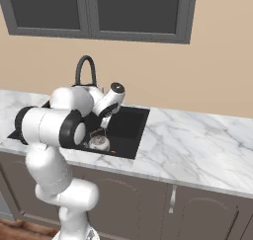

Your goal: Open the cabinet, pick the kettle from the cabinet, and place it in the sink.

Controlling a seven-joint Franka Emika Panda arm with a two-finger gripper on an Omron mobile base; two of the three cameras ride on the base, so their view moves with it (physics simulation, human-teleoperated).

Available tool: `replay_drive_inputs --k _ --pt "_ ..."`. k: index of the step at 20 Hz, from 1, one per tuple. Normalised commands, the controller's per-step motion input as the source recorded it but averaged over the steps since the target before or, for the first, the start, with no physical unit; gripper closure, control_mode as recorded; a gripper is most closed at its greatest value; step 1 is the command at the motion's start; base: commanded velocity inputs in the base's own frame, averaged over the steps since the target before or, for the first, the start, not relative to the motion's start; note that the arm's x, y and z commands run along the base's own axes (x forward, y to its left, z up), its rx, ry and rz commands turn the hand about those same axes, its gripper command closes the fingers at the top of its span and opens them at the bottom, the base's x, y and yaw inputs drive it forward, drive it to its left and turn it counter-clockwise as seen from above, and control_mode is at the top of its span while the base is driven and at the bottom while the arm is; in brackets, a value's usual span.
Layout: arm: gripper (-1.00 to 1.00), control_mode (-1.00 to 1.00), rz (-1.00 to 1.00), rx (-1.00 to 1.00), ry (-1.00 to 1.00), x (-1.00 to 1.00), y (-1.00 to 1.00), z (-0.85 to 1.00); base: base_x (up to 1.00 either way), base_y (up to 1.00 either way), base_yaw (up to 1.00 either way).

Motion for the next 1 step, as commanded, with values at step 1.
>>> replay_drive_inputs --k 1 --pt "-1.00 -1.00 0.00 0.00 0.00 -0.24 0.00 0.50 0.00 0.00 0.00"
